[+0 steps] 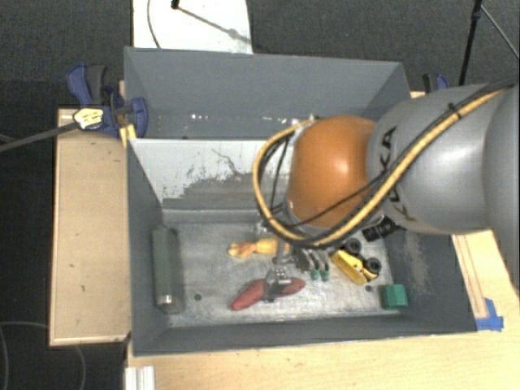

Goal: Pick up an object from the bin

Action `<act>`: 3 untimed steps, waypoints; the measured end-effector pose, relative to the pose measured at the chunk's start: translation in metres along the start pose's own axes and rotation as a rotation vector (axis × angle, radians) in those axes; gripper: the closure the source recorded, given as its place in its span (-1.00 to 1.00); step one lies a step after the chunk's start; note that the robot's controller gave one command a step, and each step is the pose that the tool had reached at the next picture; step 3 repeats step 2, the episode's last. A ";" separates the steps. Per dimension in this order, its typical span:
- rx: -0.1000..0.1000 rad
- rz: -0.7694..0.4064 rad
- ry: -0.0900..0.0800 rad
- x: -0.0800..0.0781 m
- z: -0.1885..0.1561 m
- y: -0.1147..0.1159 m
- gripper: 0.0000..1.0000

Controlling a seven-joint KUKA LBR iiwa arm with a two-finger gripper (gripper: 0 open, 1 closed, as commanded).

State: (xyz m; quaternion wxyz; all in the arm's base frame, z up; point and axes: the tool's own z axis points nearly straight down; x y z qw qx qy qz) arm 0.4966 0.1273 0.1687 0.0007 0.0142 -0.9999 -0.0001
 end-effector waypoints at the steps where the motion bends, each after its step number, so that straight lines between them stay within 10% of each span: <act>1: -0.001 -0.083 0.001 -0.006 0.097 -0.010 1.00; 3: -0.001 -0.082 0.001 -0.006 0.097 -0.010 1.00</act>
Offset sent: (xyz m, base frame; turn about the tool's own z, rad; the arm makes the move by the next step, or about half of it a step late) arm 0.0000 0.0000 0.0000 0.0000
